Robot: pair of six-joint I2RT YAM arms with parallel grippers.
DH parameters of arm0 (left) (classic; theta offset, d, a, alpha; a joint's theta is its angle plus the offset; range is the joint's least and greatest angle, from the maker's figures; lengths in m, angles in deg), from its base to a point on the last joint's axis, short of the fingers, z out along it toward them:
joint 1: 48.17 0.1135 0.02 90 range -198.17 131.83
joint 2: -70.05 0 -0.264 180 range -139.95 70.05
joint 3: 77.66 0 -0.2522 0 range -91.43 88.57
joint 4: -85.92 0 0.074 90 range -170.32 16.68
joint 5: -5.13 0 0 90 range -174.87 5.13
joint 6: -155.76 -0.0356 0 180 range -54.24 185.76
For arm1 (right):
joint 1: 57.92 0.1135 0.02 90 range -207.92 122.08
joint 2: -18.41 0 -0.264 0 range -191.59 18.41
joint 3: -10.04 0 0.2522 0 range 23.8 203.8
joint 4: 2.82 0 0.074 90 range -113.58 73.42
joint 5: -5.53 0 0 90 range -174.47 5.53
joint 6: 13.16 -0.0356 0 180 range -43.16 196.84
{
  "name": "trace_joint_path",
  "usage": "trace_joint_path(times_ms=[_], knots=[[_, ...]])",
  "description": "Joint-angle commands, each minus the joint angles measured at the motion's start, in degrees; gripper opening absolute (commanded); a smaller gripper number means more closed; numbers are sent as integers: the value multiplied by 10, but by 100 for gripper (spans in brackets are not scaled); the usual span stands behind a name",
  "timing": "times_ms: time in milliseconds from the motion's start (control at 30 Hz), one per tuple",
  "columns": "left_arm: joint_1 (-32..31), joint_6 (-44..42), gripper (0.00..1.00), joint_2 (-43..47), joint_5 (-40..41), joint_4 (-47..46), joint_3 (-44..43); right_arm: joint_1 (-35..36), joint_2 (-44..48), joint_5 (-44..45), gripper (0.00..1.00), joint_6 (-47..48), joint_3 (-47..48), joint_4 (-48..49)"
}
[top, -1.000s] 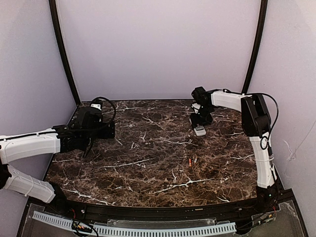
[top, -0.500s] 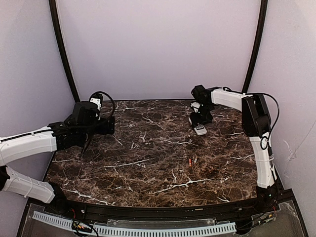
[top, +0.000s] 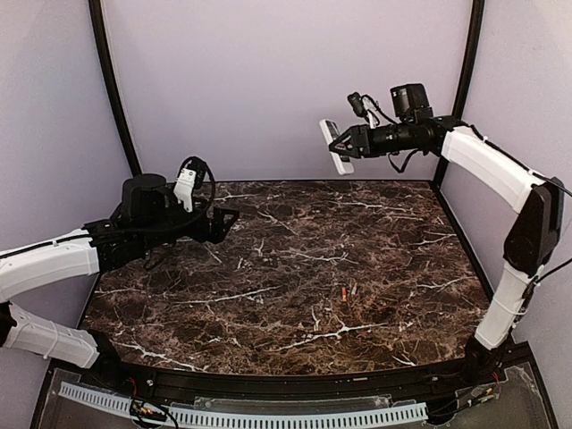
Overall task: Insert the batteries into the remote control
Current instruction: Pick up the remote control, then pass from the right arm to the left
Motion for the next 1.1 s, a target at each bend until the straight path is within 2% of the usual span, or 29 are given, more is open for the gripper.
trace_joint_path(times_ms=[0,33,167,333,667,1067], knots=[[-4,21,100,3,-189,-113,0,11,69,-197,39,-79,-90,199],[-5,29,100,-4,-229,-130,0,14,84,-216,39,-101,-108,242],[-19,69,100,-34,-298,-210,-16,32,126,-258,40,-172,-169,377],[-49,99,100,-70,-326,-268,-51,68,147,-287,39,-230,-221,499],[-90,127,100,-134,-346,-320,-97,141,140,-302,39,-284,-251,619],[-116,145,100,-157,-349,-363,-119,171,124,-294,38,-304,-257,670]])
